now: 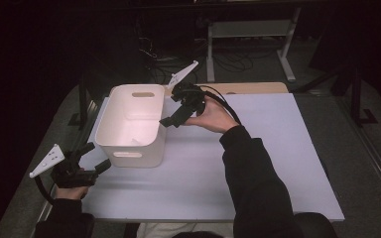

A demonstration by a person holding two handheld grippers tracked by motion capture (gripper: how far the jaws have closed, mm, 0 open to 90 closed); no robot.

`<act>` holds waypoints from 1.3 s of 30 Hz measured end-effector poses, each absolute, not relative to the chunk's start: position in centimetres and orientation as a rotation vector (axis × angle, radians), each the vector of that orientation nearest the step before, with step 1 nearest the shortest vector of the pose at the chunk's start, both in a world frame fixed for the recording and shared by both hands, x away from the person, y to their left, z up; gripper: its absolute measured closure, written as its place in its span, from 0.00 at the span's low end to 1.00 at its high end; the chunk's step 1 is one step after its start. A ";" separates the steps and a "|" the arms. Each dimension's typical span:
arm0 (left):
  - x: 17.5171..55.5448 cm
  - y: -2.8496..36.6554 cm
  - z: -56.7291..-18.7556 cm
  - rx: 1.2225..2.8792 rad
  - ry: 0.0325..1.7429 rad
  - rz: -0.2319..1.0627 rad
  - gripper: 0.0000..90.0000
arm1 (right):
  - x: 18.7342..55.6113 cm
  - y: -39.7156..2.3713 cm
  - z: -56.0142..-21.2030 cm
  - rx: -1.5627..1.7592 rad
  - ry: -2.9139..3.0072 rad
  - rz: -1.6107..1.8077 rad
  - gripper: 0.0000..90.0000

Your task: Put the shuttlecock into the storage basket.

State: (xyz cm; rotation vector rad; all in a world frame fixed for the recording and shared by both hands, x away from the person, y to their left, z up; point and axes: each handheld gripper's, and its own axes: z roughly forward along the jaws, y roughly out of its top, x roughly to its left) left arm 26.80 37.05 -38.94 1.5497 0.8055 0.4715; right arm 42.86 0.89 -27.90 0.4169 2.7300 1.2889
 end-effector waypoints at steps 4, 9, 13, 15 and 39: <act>26.7 37.0 -38.9 1.551 0.804 0.480 0.00 | 42.7 -0.2 -28.1 0.437 2.713 1.301 0.00; 26.7 37.0 -38.9 1.552 0.808 0.480 0.00 | 42.6 -1.4 -28.4 0.465 2.700 1.318 0.00; 26.7 37.0 -38.9 1.551 0.811 0.479 0.00 | 42.6 -2.3 -28.9 0.490 2.689 1.327 0.00; 26.8 37.0 -38.9 1.551 0.811 0.480 0.00 | 42.6 -2.7 -29.2 0.494 2.683 1.339 0.00; 26.9 36.8 -39.0 1.566 0.813 0.478 0.00 | 41.9 -8.3 -32.3 0.666 2.607 1.373 0.00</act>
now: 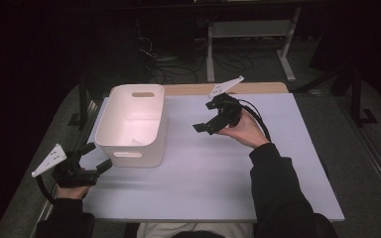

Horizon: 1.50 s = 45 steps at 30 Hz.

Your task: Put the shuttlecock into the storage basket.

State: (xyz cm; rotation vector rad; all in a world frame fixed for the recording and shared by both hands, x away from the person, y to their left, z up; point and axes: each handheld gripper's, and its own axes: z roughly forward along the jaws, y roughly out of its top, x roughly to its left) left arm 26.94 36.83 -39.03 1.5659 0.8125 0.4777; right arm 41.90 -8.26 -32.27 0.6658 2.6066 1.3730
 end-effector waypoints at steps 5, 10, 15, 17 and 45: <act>27.0 36.8 -39.1 1.567 0.814 0.475 0.00 | 41.7 -9.3 -33.0 0.701 2.591 1.370 0.00; 27.0 36.8 -39.1 1.568 0.816 0.474 0.00 | 41.6 -10.4 -33.6 0.726 2.569 1.377 0.00; 27.0 36.8 -39.1 1.568 0.815 0.474 0.00 | 41.2 -11.3 -34.0 0.748 2.549 1.393 0.00; 27.0 36.8 -39.1 1.569 0.816 0.474 0.00 | 41.0 -11.7 -34.2 0.757 2.543 1.394 0.00; 27.1 36.7 -39.1 1.584 0.811 0.469 0.00 | 38.4 -17.2 -36.8 0.903 2.424 1.398 0.00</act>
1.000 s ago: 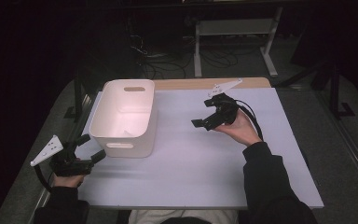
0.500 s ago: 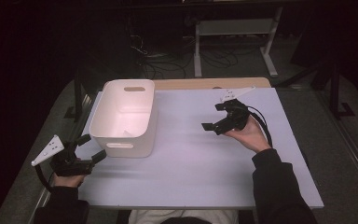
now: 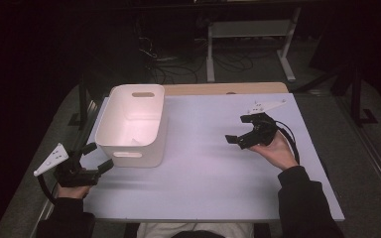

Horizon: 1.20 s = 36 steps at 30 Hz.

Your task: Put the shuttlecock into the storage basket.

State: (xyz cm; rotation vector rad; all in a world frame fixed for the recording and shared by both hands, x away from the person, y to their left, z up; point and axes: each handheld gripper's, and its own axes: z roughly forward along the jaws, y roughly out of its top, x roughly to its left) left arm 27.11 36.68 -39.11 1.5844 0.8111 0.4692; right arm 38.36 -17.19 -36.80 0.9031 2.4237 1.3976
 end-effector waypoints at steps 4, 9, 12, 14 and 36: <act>27.1 36.8 -39.1 1.581 0.816 0.470 0.00 | 37.9 -17.7 -37.1 0.929 2.435 1.420 0.00; 27.1 36.7 -39.2 1.588 0.817 0.477 0.00 | 37.0 -18.4 -37.4 0.946 2.403 1.430 0.00; 27.1 36.7 -39.2 1.591 0.819 0.480 0.00 | 36.5 -18.8 -37.9 0.963 2.397 1.417 0.00; 27.1 36.7 -39.2 1.591 0.822 0.481 0.00 | 36.2 -19.1 -38.2 0.973 2.393 1.413 0.00; 27.3 36.8 -39.4 1.600 0.830 0.481 0.00 | 32.5 -23.3 -40.3 1.084 2.177 1.413 0.00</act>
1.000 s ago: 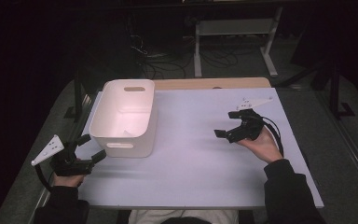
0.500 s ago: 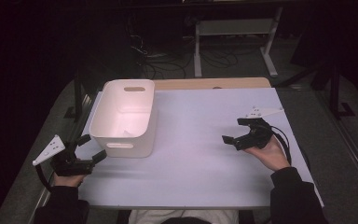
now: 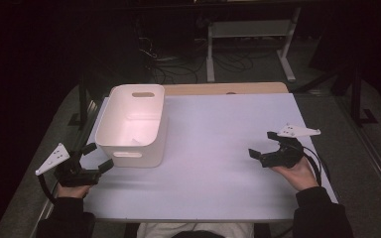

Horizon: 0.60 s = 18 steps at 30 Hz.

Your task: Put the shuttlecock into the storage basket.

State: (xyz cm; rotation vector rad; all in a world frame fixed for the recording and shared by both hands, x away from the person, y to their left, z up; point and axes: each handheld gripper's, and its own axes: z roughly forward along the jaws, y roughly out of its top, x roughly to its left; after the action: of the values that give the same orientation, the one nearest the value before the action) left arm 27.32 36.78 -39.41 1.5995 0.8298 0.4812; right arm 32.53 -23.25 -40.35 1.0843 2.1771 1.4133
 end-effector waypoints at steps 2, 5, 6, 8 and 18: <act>27.3 36.8 -39.4 1.599 0.832 0.481 0.00 | 32.3 -23.4 -40.4 1.079 2.161 1.413 0.00; 27.3 36.8 -39.4 1.601 0.831 0.483 0.00 | 31.9 -23.7 -40.3 1.075 2.140 1.430 0.00; 27.3 36.8 -39.4 1.602 0.828 0.485 0.00 | 31.8 -23.8 -40.4 1.069 2.129 1.438 0.00; 27.3 36.8 -39.4 1.601 0.829 0.484 0.00 | 31.5 -24.0 -40.5 1.070 2.117 1.447 0.00; 27.3 36.7 -39.4 1.601 0.833 0.484 0.00 | 30.5 -25.0 -41.0 1.065 2.092 1.458 0.00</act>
State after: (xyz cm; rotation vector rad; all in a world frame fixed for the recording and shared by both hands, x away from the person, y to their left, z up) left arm 27.32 36.74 -39.40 1.6011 0.8328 0.4839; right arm 30.48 -24.98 -40.99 1.0648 2.0921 1.4576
